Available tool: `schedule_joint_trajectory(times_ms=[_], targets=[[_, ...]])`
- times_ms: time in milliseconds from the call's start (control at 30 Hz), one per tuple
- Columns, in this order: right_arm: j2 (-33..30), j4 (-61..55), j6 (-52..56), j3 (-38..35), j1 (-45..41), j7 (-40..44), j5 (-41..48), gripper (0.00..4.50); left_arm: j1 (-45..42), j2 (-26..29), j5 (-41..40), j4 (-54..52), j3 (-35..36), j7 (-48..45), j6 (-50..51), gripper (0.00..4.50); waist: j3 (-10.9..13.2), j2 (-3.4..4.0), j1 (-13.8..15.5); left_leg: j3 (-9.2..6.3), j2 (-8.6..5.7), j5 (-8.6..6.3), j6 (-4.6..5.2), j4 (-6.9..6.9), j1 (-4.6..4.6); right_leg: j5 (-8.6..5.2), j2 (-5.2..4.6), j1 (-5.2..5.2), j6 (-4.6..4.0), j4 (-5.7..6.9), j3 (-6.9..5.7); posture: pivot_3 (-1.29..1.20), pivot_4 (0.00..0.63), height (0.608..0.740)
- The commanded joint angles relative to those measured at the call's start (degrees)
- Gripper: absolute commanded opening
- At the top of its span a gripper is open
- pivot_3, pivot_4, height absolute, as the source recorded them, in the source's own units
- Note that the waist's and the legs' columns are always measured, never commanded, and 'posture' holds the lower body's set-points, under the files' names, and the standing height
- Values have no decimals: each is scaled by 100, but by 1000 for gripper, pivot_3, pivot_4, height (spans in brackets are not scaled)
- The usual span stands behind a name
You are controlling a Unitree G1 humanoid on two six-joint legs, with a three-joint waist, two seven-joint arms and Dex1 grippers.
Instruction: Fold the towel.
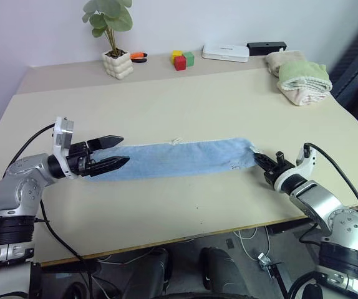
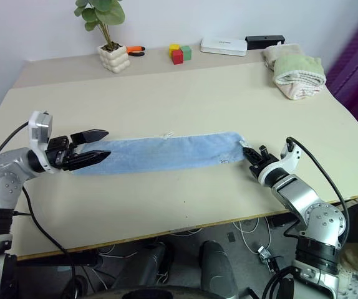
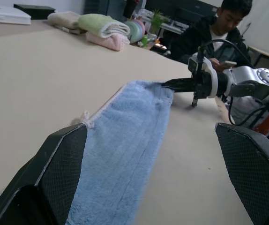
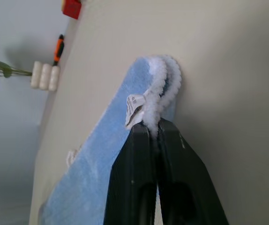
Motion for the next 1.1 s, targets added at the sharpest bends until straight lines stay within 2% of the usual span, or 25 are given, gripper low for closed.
schedule_joint_trajectory(times_ms=[33,233,367,500,600,733,867,933,1100], targets=[[-779,243,24,17,-294,658,-626,55,-110,-16,-55,-43,147,12,-133,4500,7,10,11,1,0,0,0,2,0,0,0,2,0,-2,0,0,150,740],[-1224,557,37,61,-417,1270,-1271,55,-157,-56,-23,-7,126,40,-213,4500,8,11,8,-1,4,0,4,-4,-4,3,1,-1,6,-7,-6,0,150,740],[-1906,155,-349,703,-252,2065,-2622,55,-143,-81,-18,15,139,84,-247,4500,14,21,6,4,2,-1,7,-2,-7,3,-1,-4,6,-12,-3,0,150,740],[-2159,-391,-668,1349,-471,2522,-3515,55,-125,-108,-14,-1,124,118,-277,4500,15,21,-6,3,3,-2,6,1,-7,3,0,-2,7,-12,-5,0,150,740],[-2137,-799,-604,1631,-634,2724,-3781,55,-149,-115,-18,-11,128,132,-265,4500,15,20,-20,3,4,-2,5,0,-7,6,0,-5,11,-12,-4,0,150,740],[-2206,-1733,-610,2667,-1059,3109,-4478,55,-190,-119,3,39,139,129,-308,4500,16,19,2,2,4,-3,5,-1,-9,9,0,-7,17,-12,-5,0,150,740],[-2273,-2269,-608,3399,-1206,3770,-4854,55,-182,-129,-14,2,150,157,-292,4500,19,14,43,-3,3,-9,-5,-1,-11,9,0,-3,16,-22,-11,0,150,740],[-2002,-2261,-532,3522,-1404,3946,-4769,55,-160,-139,-18,-2,147,153,-297,4500,21,10,62,-3,3,-11,-4,0,-11,9,0,1,15,-30,-11,0,150,740],[-1556,-1837,-656,3978,-1795,4238,-5216,55,-150,-162,-29,-38,135,177,-302,4500,20,9,93,-2,3,-12,-5,4,-11,9,1,2,13,-30,-10,0,150,740]])
